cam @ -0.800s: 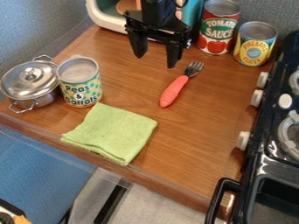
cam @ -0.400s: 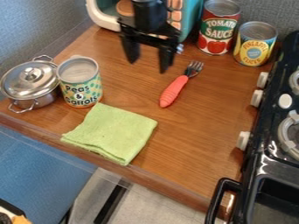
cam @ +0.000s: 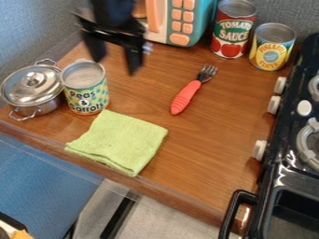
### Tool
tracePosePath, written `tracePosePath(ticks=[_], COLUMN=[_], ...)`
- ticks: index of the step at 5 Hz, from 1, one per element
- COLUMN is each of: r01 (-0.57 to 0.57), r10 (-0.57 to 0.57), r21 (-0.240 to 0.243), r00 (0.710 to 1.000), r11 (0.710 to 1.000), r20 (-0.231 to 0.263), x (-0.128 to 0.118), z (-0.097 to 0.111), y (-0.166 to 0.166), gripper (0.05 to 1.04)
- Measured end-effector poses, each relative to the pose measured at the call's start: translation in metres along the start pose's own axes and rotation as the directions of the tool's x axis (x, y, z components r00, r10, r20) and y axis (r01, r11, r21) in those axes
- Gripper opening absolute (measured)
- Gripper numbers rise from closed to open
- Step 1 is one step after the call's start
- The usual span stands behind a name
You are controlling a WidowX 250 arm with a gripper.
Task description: Was removed near his boots pot silver
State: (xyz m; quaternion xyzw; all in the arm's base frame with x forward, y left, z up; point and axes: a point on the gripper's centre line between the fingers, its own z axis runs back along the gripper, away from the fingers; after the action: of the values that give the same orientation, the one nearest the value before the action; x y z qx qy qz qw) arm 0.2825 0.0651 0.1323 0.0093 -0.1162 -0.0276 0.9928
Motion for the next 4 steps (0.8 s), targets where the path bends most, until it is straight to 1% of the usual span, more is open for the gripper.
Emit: tracePosePath(ticks=[1, 2, 3, 4], r01=[-0.005, -0.028, -0.028, -0.013], r10=[0.006, 0.029, 0.025, 0.015], r21=[0.016, 0.014, -0.02, 0.015], r00=[0.999, 0.997, 0.993, 0.989], r11=[1.0, 1.0, 0.999, 1.0], r20=[-0.039, -0.065, -0.116, -0.146], x=[-0.044, -0.066, -0.069, -0.066], z=[0.001, -0.014, -0.043, -0.064], y=[0.023, 0.039, 0.047, 0.061], gripper=[1.001, 1.001, 1.001, 1.001])
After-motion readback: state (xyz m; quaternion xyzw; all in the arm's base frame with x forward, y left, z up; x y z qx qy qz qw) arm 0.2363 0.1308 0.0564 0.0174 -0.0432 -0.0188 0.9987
